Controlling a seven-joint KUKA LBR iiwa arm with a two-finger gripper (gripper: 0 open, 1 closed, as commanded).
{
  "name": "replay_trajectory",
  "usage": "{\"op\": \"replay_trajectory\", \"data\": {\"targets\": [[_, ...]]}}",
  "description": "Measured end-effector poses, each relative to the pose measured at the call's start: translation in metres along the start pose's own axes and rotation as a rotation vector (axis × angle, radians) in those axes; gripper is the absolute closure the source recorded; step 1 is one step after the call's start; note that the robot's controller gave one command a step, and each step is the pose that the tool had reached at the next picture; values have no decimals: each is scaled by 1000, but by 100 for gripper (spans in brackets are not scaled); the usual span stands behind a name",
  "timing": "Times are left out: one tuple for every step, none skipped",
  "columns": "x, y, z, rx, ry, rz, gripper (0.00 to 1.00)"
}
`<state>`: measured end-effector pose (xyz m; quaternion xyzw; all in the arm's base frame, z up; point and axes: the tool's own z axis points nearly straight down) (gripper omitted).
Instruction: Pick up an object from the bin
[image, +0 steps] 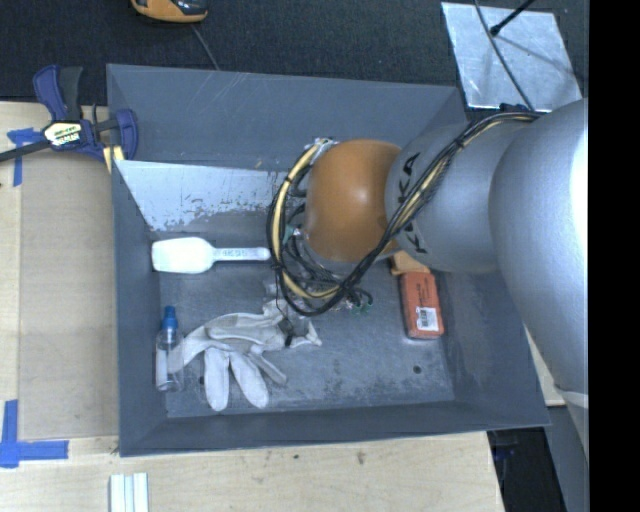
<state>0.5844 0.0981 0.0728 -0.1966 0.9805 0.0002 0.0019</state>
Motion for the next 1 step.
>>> {"op": "replay_trajectory", "data": {"targets": [[7, -69, -137, 2, -1, -27, 100]]}}
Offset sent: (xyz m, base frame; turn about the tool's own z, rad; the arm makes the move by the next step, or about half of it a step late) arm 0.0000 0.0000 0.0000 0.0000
